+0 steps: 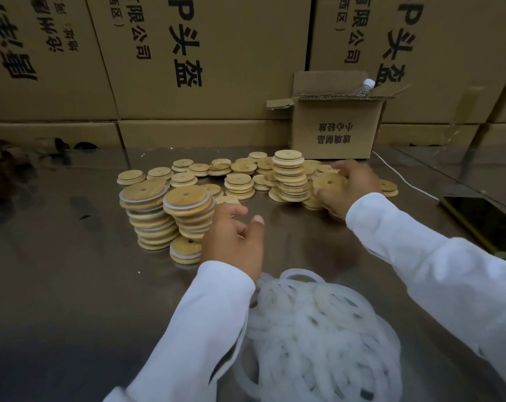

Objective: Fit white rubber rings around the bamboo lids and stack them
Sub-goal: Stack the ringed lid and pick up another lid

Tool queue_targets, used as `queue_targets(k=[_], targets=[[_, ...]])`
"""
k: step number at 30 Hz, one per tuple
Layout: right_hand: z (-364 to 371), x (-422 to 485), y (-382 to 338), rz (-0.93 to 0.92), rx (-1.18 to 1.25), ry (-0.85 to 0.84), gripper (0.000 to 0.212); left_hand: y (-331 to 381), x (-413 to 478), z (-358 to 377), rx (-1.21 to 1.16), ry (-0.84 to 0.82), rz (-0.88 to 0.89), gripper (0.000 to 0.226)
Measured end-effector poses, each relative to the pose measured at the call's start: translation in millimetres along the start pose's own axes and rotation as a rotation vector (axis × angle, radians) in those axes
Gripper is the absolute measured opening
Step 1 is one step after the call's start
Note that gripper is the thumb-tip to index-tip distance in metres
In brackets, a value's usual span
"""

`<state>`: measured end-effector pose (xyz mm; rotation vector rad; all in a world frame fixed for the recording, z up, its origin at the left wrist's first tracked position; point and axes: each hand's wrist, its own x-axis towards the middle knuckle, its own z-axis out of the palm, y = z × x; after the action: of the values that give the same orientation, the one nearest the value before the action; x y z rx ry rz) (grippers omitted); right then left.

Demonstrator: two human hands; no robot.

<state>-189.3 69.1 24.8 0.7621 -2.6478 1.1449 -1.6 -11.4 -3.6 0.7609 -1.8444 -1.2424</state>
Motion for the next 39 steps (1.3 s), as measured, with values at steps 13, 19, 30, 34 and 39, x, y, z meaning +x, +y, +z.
queue_targets(k=[13,19,30,34,39], targets=[[-16,-123,-10,-0.562,0.395,-0.18,0.061,7,-10,3,-0.589,-0.454,-0.435,0.013],[-30,-103,25,-0.353,0.309,-0.393,0.014,1,-5,4,-0.596,-0.347,-0.445,0.004],[-32,-95,36,-0.367,0.319,-0.67,0.01,-3,-6,4,-0.644,-0.399,-0.477,0.01],[-32,-94,35,-0.393,0.299,-0.621,0.022,-3,-7,4,-0.651,-0.44,-0.469,0.007],[-38,-95,29,-0.39,0.439,-0.623,0.007,-3,-8,4,-0.65,-0.431,-0.47,0.006]])
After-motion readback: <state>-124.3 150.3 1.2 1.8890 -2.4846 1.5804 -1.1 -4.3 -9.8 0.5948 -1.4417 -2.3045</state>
